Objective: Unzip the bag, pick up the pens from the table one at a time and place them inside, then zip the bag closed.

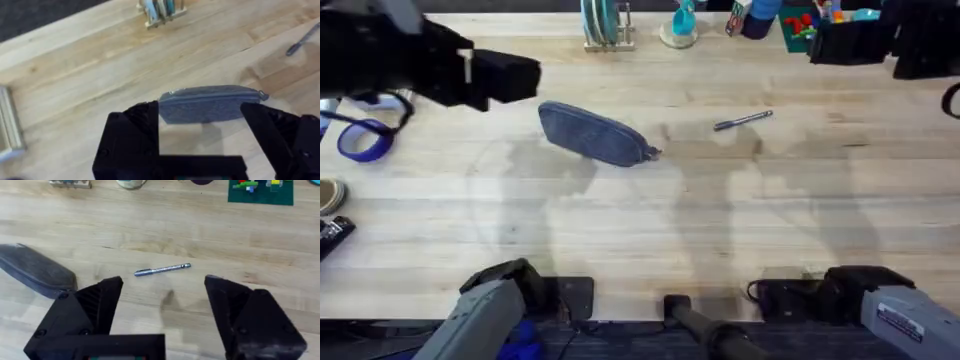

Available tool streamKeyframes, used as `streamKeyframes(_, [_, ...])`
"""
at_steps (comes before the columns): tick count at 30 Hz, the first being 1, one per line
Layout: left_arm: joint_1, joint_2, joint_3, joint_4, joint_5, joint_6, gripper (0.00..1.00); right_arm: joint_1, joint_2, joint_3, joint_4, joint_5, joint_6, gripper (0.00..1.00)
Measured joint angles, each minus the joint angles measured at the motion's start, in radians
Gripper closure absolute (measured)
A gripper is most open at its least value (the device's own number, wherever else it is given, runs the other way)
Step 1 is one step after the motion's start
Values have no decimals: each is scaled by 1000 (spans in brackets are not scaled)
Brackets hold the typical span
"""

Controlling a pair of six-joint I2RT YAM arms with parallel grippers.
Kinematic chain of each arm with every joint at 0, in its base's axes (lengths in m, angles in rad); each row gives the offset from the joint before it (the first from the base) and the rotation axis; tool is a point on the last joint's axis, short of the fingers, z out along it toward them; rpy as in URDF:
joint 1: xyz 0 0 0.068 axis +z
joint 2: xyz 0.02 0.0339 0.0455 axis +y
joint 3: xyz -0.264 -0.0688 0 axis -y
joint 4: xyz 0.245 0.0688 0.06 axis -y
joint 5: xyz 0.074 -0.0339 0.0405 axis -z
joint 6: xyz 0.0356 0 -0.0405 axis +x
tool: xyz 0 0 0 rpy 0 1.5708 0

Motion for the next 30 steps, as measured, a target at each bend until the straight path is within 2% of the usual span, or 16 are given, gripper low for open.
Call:
streamKeyframes(3, [91, 25, 1, -17, 125, 99, 10, 0, 0, 0, 0, 0, 0, 5])
streamKeyframes(6, [151, 79, 2, -25, 230, 185, 10, 0, 0, 0, 0, 0, 0, 5])
streamKeyframes(11, [198, 224, 30, -65, 349, 304, 10, 0, 0, 0, 0, 0, 0, 5])
streamKeyframes(15, [200, 363, 129, -200, 385, 432, 10, 0, 0, 0, 0, 0, 0, 5])
streamKeyframes(22, [200, 599, 386, -517, 399, 720, 10, 0, 0, 0, 0, 0, 0, 5])
streamKeyframes(23, [200, 693, 478, -653, 397, 857, 10, 0, 0, 0, 0, 0, 0, 5])
streamKeyframes(24, [201, 723, 505, -691, 395, 904, 10, 0, 0, 0, 0, 0, 0, 5])
streamKeyframes(30, [202, 833, 563, -711, 370, 1073, 10, 0, 0, 0, 0, 0, 1, 6])
